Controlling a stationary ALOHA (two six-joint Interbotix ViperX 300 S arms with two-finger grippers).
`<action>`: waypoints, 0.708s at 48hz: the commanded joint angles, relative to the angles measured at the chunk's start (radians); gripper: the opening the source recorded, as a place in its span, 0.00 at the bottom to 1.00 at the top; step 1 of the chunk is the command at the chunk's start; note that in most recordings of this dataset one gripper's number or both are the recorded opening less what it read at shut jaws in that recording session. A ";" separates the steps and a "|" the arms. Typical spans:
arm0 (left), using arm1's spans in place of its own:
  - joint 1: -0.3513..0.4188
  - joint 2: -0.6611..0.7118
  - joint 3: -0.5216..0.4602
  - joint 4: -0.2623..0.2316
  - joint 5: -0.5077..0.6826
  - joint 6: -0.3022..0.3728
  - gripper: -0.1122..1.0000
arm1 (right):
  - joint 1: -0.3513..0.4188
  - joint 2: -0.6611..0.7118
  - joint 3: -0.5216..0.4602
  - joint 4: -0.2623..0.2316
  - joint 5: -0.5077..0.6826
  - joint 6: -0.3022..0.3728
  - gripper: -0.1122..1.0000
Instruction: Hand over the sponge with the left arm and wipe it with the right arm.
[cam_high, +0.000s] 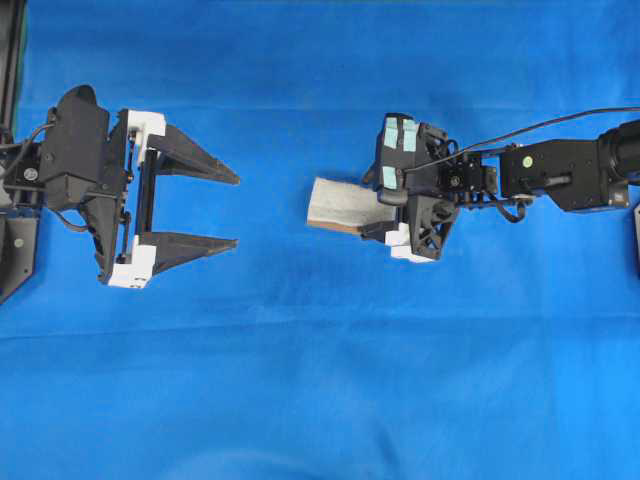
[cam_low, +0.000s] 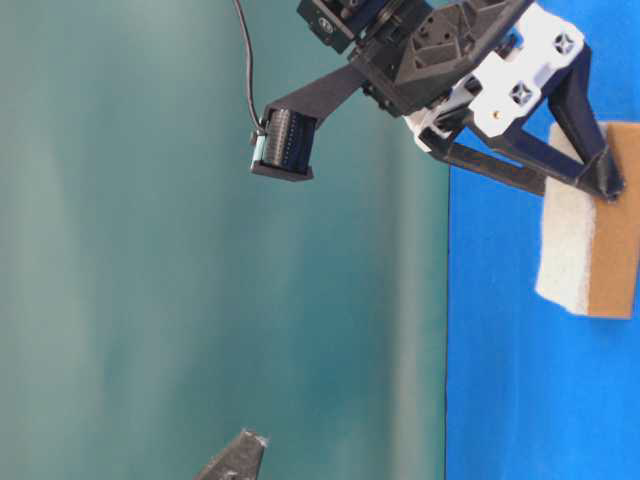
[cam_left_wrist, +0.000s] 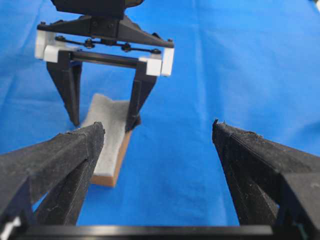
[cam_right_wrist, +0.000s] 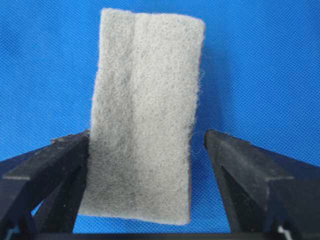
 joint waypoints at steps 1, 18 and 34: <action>-0.002 -0.003 -0.015 0.002 -0.009 0.002 0.88 | 0.000 -0.031 -0.021 -0.002 0.005 0.003 0.77; -0.002 -0.003 -0.015 0.002 -0.008 0.000 0.88 | 0.025 -0.110 -0.028 -0.003 0.057 0.003 0.77; -0.003 -0.005 -0.015 0.002 -0.006 0.000 0.88 | 0.055 -0.273 -0.028 -0.017 0.169 -0.003 0.77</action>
